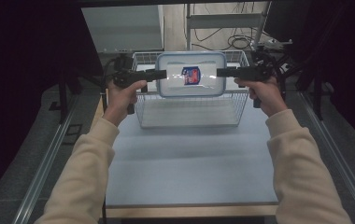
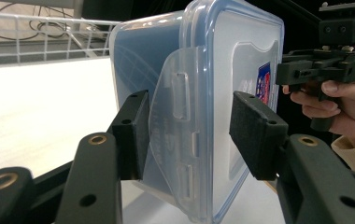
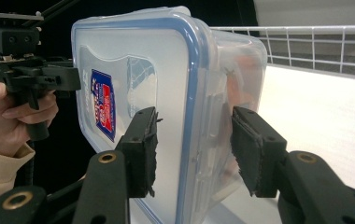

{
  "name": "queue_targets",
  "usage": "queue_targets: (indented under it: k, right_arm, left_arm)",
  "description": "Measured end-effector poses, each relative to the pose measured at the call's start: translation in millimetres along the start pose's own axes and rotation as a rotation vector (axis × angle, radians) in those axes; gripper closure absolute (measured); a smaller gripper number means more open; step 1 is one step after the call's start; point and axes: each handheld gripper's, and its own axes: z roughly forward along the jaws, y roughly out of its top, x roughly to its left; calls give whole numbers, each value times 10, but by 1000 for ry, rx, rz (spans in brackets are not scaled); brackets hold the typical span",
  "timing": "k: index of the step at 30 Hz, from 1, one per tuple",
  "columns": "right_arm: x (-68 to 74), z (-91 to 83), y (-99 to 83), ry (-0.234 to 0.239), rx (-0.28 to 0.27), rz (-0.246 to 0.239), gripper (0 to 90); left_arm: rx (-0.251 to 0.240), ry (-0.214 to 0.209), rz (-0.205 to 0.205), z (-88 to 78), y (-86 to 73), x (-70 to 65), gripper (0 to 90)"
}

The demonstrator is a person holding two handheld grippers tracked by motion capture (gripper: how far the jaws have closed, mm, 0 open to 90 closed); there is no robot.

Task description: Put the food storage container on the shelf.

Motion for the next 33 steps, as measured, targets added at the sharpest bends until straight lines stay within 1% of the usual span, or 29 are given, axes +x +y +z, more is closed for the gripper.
queue_targets:
  k: [4,7,8,9,11,13,14,15,17,20,21,22,24,28,31,33]
  right_arm:
    - [-89,79,109,2,11,10,516]
    - [-165,140,158,1,23,27,515]
    - [-193,161,167,0,27,33,514]
    - [-216,179,172,1,33,46,514]
    - [-273,220,171,-2,42,61,513]
    - [-329,252,160,0,46,79,513]
    - [-345,256,164,-1,39,88,512]
    - [-354,261,172,-5,35,86,511]
    - [-376,265,199,-11,44,93,509]
    - [-399,284,247,-23,60,108,507]
    - [-406,291,262,-23,65,120,506]
    - [-419,302,275,-23,67,131,505]
    - [-448,318,284,-21,66,150,503]
    - [-490,348,287,-19,57,188,499]
    - [-507,366,295,-27,63,208,493]
    - [-520,385,302,-33,66,224,485]
  left_arm:
    - [-3,4,-23,50,52,84,492]
    - [-2,3,-38,105,79,169,492]
    - [1,2,-33,123,84,203,492]
    - [1,2,-51,146,83,222,492]
    - [15,3,-57,191,80,281,492]
    - [17,-6,-81,232,72,324,491]
    - [11,-4,-86,250,75,329,491]
    - [18,-2,-80,259,84,343,491]
    - [31,-4,-88,285,113,369,490]
    - [45,-9,-118,317,161,416,489]
    - [50,-10,-134,326,177,436,488]
    - [52,-11,-142,332,184,448,487]
    - [56,-6,-153,347,198,470,486]
    - [52,-6,-194,384,223,519,480]
    - [49,-13,-237,419,239,582,478]
    - [39,-16,-278,451,242,639,477]
